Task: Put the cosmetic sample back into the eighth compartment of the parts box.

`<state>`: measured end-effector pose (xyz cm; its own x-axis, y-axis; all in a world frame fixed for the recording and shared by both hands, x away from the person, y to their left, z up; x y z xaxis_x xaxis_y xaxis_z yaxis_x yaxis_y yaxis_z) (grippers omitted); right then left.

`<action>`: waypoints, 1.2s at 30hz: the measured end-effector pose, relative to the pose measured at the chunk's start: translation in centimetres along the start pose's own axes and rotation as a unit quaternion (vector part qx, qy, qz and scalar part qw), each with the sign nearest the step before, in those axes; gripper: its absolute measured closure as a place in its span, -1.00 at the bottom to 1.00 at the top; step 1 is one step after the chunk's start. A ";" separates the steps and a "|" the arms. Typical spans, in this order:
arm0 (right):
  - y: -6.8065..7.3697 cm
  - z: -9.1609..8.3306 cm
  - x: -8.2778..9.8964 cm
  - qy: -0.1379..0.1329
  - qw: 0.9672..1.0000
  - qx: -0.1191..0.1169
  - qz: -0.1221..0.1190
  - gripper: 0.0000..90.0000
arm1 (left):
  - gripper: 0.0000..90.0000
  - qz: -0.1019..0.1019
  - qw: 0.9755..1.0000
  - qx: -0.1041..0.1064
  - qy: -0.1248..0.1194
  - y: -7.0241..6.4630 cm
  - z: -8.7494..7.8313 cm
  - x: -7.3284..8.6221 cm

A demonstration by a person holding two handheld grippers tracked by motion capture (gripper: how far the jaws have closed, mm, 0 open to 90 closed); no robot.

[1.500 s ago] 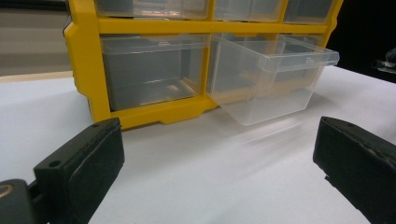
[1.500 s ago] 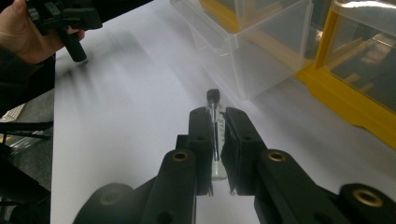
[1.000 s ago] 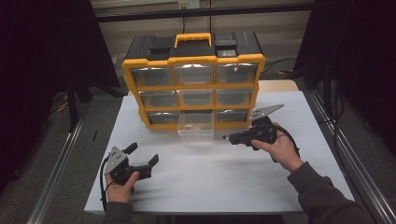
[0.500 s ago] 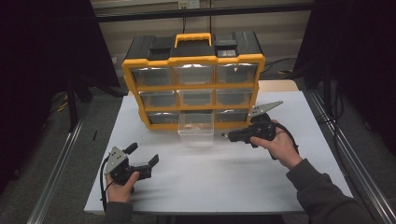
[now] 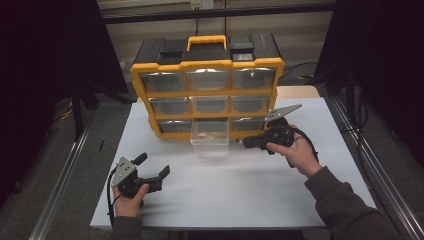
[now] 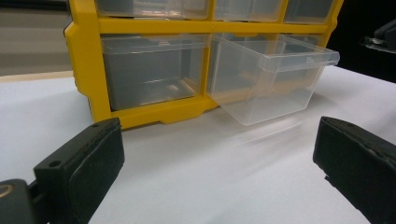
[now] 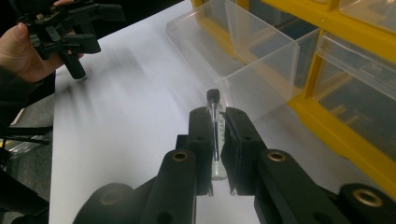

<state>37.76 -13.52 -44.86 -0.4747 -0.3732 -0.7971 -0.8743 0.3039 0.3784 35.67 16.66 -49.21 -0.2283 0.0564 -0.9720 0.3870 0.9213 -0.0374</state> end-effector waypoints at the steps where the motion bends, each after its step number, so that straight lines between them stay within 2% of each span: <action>1: 0.0 0.0 -0.1 0.000 1.000 0.000 0.002 0.81 | -0.96 0.000 1.000 0.000 0.000 0.0 0.0 0.0; 4: -0.1 0.0 -0.3 -0.001 1.000 0.001 0.000 0.81 | -0.96 0.005 1.000 -0.005 0.000 0.1 0.0 0.0; 6: -0.1 0.0 -0.4 -0.002 1.000 0.000 -0.001 0.81 | -0.96 0.003 1.000 0.001 0.001 0.0 0.0 0.0; 30: -0.7 -0.1 -1.9 -0.006 1.000 0.011 -0.006 0.81 | -0.96 0.004 1.000 -0.004 0.001 0.0 0.0 0.0; 36: -0.7 0.0 -2.4 -0.010 1.000 0.009 -0.009 0.81 | -0.96 0.010 1.000 -0.004 0.001 0.1 0.0 0.0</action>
<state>39.50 -12.83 -43.27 -0.4571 -0.3613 -0.8127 -0.8805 0.3128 0.3562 35.66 16.76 -49.20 -0.2231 0.0754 -0.9719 0.3837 0.9233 -0.0165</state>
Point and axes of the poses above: each handheld gripper's, and its own axes: z roughly forward along the jaws, x roughly out of its underside, y roughly to its left, the point moved 10 cm from there along z, roughly forward along the jaws, and after that the axes turned 15 degrees about -x, right-handed, at the moved point
